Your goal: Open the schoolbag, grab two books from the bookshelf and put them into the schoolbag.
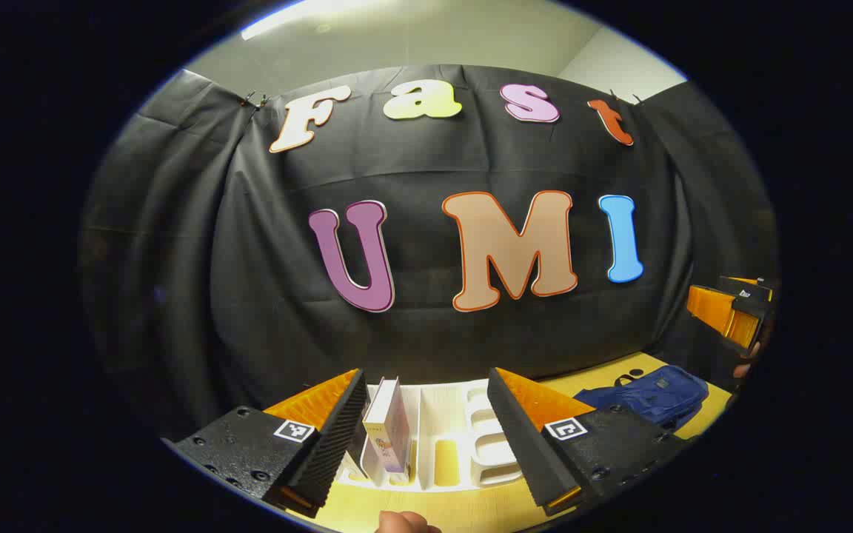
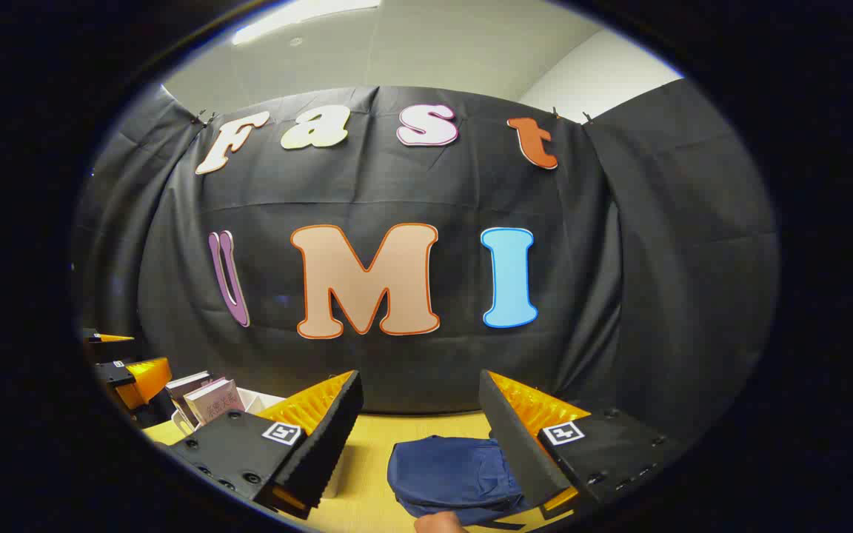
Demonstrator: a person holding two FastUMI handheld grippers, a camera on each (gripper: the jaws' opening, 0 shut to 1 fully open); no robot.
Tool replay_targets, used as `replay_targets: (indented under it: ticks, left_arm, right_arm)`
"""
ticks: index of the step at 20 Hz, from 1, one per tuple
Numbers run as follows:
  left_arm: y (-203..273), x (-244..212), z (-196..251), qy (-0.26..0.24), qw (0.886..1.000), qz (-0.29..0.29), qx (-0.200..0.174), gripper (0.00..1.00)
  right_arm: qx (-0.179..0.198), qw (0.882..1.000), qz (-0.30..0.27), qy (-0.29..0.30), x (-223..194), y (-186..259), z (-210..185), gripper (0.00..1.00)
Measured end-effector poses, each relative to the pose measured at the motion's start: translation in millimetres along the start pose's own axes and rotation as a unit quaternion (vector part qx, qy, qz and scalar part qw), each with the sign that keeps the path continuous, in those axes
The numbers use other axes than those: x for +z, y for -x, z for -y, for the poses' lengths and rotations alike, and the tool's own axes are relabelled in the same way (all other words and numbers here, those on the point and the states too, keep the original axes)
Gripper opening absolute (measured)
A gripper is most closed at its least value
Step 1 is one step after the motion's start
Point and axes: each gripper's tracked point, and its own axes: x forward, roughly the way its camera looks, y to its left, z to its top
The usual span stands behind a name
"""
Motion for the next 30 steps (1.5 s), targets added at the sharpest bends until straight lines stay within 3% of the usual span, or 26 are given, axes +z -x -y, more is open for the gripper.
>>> replay_targets:
  ticks: [24,26,29,30]
  left_arm:
    - [-11,-6,8,-0.007,1.0,-0.002,0.008,0.96]
    - [-12,-6,9,-0.008,1.0,-0.004,0.01,0.96]
    - [-14,-8,7,-0.011,1.0,-0.006,0.014,0.99]
    - [-15,-9,6,-0.011,1.0,-0.008,0.016,0.96]
  right_arm:
    - [0.019,1.0,0.004,0.009,-4,-17,-1,1.0]
    - [0.032,0.999,0.002,0.027,-7,-20,-3,0.98]
    - [0.046,0.994,-0.016,0.102,-29,-25,8,1.0]
    - [0.053,0.99,-0.023,0.125,-37,-26,9,0.98]
